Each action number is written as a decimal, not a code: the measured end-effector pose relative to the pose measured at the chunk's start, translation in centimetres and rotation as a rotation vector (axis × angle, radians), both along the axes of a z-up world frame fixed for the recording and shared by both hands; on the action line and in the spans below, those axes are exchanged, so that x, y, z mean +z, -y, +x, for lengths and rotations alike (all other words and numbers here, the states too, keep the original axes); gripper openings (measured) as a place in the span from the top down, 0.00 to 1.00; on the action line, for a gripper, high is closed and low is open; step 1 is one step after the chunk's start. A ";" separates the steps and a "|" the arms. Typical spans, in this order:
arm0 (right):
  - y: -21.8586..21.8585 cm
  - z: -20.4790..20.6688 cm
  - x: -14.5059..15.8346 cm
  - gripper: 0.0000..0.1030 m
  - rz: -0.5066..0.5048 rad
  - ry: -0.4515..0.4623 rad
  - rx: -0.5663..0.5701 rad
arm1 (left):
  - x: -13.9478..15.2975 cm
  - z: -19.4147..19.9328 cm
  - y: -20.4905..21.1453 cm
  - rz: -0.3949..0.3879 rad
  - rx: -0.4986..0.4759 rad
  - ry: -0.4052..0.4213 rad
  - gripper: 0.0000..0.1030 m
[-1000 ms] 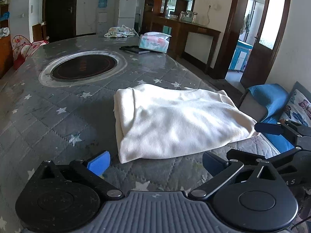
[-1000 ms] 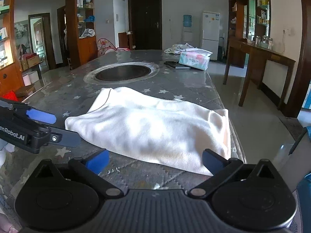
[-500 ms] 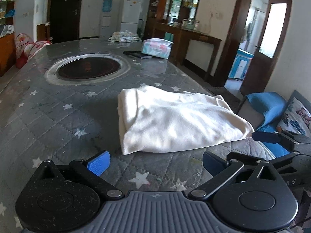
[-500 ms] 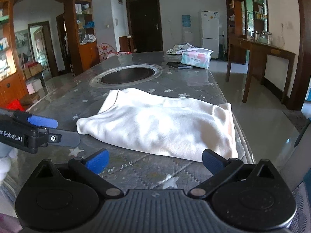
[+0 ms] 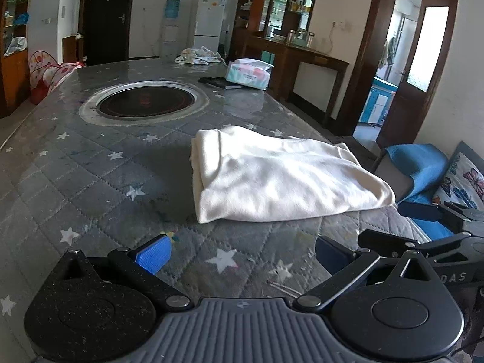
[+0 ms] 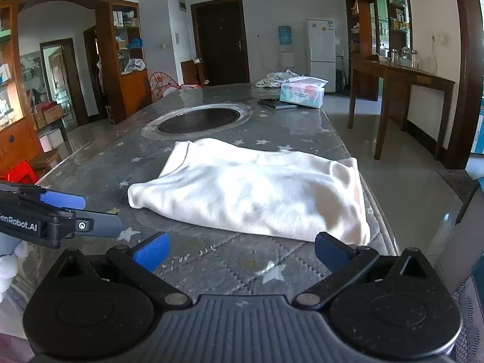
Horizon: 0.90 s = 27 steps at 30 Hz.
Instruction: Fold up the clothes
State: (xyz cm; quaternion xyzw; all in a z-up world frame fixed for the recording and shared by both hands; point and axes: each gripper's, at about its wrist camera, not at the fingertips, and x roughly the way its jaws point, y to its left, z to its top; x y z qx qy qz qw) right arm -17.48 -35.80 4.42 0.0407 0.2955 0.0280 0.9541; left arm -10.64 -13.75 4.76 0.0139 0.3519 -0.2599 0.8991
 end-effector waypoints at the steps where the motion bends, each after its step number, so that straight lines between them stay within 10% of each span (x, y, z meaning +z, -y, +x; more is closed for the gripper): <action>1: -0.1 -0.1 0.0 0.00 -0.003 -0.001 -0.007 | 0.0 -0.1 0.0 0.003 -0.009 -0.003 0.00; 27: 0.0 -0.9 -2.8 0.00 0.007 -0.165 -0.056 | -2.5 -1.6 0.5 0.116 -0.023 -0.130 0.00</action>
